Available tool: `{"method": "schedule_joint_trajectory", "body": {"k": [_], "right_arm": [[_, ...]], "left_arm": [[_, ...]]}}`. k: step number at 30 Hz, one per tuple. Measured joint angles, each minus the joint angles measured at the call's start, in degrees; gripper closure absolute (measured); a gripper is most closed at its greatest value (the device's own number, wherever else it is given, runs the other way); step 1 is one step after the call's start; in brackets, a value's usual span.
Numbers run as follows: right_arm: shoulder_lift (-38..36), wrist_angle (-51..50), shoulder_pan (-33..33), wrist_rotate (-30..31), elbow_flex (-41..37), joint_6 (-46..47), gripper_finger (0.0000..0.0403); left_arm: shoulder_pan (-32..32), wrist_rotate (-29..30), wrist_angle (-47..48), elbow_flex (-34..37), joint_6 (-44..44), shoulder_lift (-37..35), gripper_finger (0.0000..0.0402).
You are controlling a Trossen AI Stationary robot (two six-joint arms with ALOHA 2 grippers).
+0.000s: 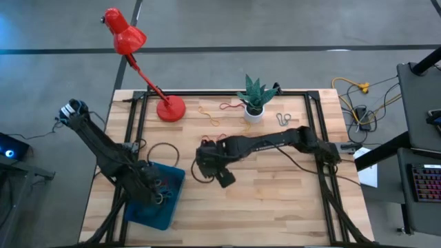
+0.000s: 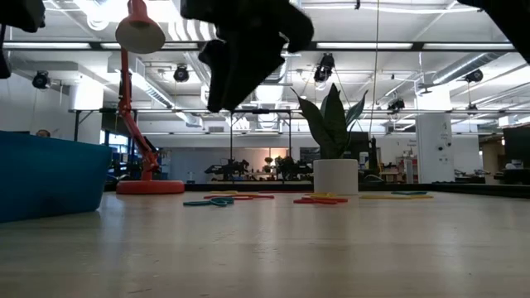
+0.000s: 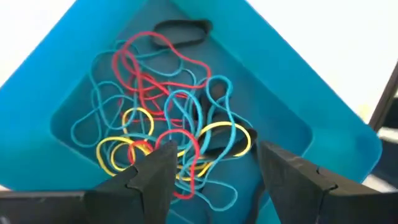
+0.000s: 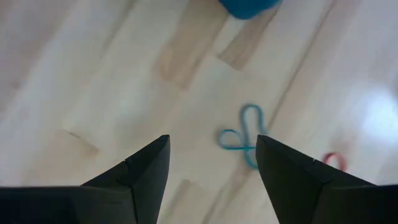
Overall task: Pick and place rubber bands into bin
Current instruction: Put the blue rubber band into the blue bin
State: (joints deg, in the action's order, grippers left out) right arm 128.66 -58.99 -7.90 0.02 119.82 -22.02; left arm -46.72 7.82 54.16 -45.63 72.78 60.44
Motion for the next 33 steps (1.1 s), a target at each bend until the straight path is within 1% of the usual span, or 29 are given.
{"method": "schedule_joint_trajectory", "body": {"k": [3,6,10,12,14,16,19,22,26,30,33], "right_arm": [[0.00,2.78,1.92,0.06,-2.02,-5.03,0.0179],[-0.01,6.58,4.03,0.21,-4.32,-6.48,0.0179],[1.43,11.10,6.37,-0.27,-6.29,-4.92,0.0179],[2.86,11.37,7.40,-2.32,-6.35,-3.20,0.0179],[4.33,11.20,7.97,-2.79,-6.37,-2.15,0.0179],[5.26,11.20,8.26,-2.78,-6.37,-2.31,0.0179],[5.42,11.23,8.34,-2.88,-6.68,-2.48,0.0179],[5.61,11.32,8.29,-2.85,-7.40,-3.91,0.0179],[5.70,13.62,8.37,-2.23,-10.44,-6.85,0.0179],[5.75,15.30,8.33,-0.09,-13.00,-7.00,0.0179],[5.58,15.61,8.35,-0.13,-13.84,-6.79,0.0179]], "left_arm": [[0.02,1.51,-0.14,2.53,0.43,-5.43,0.0192],[0.03,4.10,-0.23,4.14,0.40,-9.90,0.0192],[0.11,8.49,-0.20,4.85,0.40,-14.35,0.0192],[0.15,11.17,-0.35,4.72,0.43,-16.10,0.0192],[0.22,13.59,-0.65,4.50,0.47,-17.57,0.0192],[0.22,15.03,-1.07,4.38,0.74,-18.61,0.0192],[0.22,15.21,-1.16,4.42,3.33,-19.54,0.0192],[0.22,15.27,-1.15,4.42,3.84,-19.65,0.0192],[0.25,16.91,-1.19,4.42,4.02,-19.60,0.0192],[0.26,17.00,-1.19,4.42,5.35,-19.60,0.0192],[0.26,17.02,-1.17,4.42,6.26,-19.61,0.0192]]}}
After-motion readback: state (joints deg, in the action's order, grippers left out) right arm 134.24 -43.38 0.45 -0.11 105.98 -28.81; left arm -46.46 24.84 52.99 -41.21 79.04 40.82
